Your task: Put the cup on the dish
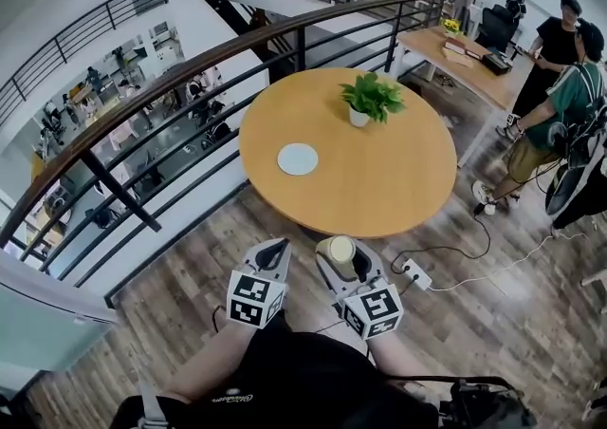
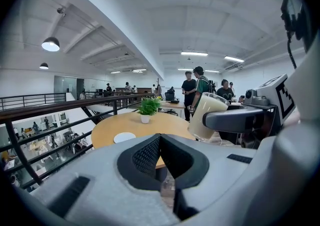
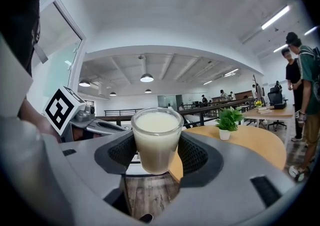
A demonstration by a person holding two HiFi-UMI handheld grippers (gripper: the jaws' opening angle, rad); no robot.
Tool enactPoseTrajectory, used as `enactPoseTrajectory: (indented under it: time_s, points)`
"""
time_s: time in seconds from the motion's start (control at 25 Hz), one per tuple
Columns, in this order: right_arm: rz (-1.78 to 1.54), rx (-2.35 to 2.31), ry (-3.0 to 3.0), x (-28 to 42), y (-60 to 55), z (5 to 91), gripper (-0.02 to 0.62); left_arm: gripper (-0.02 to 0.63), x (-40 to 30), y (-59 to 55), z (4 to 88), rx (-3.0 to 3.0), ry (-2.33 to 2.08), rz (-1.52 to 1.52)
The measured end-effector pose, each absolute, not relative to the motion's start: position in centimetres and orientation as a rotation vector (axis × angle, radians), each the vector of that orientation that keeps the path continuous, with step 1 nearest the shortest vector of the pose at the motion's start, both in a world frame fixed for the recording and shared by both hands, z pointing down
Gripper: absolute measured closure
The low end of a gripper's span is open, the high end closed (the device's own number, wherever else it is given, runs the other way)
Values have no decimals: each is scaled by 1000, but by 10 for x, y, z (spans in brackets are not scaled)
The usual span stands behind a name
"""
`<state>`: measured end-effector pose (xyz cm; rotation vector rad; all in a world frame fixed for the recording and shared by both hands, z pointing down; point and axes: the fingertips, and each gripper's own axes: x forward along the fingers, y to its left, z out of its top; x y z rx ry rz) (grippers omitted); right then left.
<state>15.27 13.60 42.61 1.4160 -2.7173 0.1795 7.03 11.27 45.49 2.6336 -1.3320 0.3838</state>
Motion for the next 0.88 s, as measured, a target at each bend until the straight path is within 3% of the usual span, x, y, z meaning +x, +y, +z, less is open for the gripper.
enactPoseTrajectory:
  time_s: [0.88]
  points:
    - [203, 1435, -2665, 105, 3, 427, 341, 607, 17, -28, 456, 2616, -1298, 361]
